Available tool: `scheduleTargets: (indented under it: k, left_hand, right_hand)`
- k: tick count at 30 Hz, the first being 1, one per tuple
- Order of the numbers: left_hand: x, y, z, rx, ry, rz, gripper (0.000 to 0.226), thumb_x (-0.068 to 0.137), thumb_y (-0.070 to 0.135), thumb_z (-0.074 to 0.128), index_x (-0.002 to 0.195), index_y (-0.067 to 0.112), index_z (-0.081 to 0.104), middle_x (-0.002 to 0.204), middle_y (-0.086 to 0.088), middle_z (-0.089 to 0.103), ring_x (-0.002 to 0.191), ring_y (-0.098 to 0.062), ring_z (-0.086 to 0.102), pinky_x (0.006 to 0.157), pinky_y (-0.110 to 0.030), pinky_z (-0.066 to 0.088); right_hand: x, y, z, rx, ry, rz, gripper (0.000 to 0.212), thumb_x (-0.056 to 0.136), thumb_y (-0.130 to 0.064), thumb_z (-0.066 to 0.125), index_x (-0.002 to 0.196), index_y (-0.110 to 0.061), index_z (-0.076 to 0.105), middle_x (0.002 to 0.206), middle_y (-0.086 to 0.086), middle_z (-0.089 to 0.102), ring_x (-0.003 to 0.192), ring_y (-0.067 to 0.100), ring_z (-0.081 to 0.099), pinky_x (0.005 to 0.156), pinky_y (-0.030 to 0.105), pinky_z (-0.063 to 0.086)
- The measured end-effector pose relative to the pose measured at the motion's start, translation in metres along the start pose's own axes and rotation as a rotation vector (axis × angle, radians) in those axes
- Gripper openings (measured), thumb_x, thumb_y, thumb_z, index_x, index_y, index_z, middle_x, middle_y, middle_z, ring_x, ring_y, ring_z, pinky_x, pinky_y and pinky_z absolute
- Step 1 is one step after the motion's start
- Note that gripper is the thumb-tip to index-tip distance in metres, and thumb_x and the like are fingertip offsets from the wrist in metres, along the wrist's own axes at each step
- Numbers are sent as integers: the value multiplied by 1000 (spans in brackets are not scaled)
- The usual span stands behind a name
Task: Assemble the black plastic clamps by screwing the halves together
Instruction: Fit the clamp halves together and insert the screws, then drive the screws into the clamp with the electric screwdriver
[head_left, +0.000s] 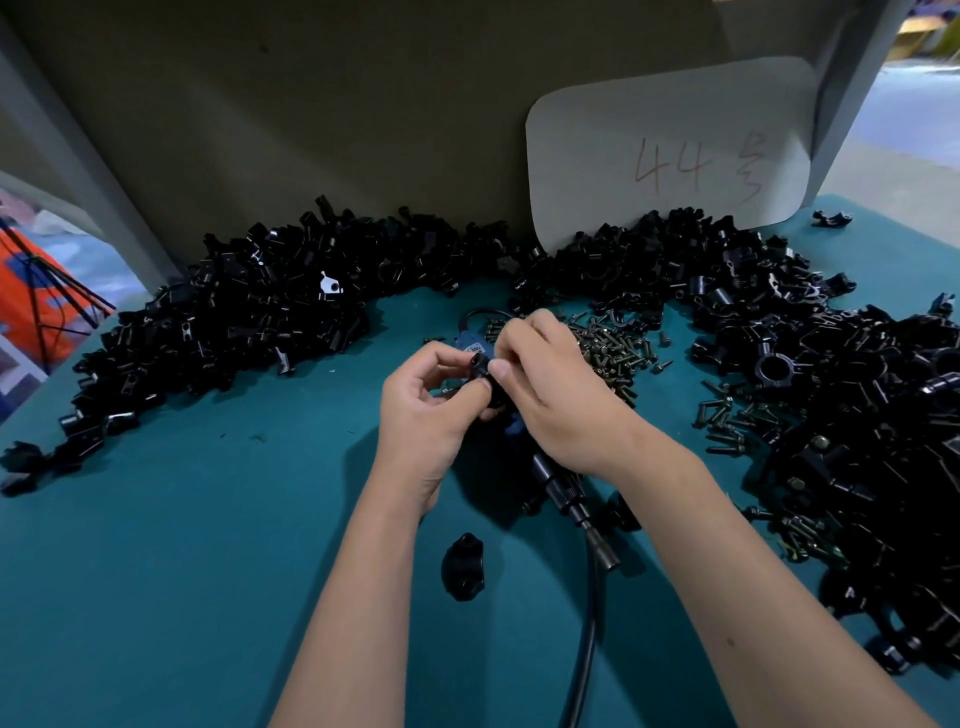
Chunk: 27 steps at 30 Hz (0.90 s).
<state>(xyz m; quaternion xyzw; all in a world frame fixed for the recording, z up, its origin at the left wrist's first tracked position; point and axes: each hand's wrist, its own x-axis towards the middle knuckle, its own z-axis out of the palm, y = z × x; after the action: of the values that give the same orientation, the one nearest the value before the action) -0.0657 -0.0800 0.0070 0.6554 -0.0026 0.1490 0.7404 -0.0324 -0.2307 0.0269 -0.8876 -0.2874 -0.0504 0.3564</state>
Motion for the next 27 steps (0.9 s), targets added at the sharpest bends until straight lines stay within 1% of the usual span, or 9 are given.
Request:
scheduleTargets:
  k: [3,7,10,13,17,19,21,24,27]
  left_hand:
    - [0,-1,-3,19,-8,10,17,76,11,73,80,27,73,96,-6,72,77,-16,69,68,-29,58]
    - [-1,-3,0,46,-32,51,11,77,10,75,85,14,70,93,-5,72,78,-15,69,68,-26,58]
    - [-1,-2,3,7,-4,51,12,80,6,75,88,12,69,92,-2,72,79,-16,70,68,-26,58]
    - [2,4,1,-237,132,-90,12,97,3,61,92,14,65,89,-6,74,71,-21,71,59,-21,53]
    - [6,9,-11,-586,251,-279,7,99,10,46,93,10,49,85,-11,61,61,-21,57,49,-20,41]
    - [6,9,-15,-665,231,-327,4,97,15,45,95,11,45,93,-15,54,60,-21,51,48,-21,36]
    - [6,9,-16,-636,195,-350,13,98,23,48,100,10,48,95,-16,55,60,-19,48,48,-21,32]
    - [6,9,-15,-554,168,-378,23,102,34,55,96,11,53,84,-11,62,55,-15,44,44,-19,26]
    - [6,9,-15,-558,172,-442,15,101,26,54,91,16,47,80,-10,63,50,-12,38,38,-16,24]
  right_hand:
    - [0,-1,2,-39,59,-25,18,109,-29,43,92,-24,44,101,1,39,100,20,36,83,31,33]
    - [4,-8,7,-43,215,83,48,108,-43,44,65,-27,57,79,-3,40,93,22,46,80,35,37]
    - [3,-14,9,68,381,168,64,104,-59,42,48,-28,35,60,-8,43,71,13,50,63,31,34]
    - [0,-9,7,278,431,233,60,101,-69,33,60,-26,30,52,-11,41,52,9,37,54,32,28]
    - [-2,-1,10,-209,109,318,50,94,-67,56,104,-19,47,90,-1,60,79,23,57,64,37,39]
    - [-2,-7,18,-379,29,351,61,84,-66,70,111,-18,44,90,1,57,76,28,55,61,35,39]
    - [0,-11,20,-405,56,386,57,79,-59,77,102,-16,48,79,-1,53,72,30,55,57,34,37]
    - [1,-5,10,-183,50,465,38,78,-47,79,93,-15,65,69,-3,61,65,23,61,54,30,42]
    - [0,1,-7,345,113,516,20,84,-33,78,87,-14,75,72,2,75,62,17,64,56,27,50]
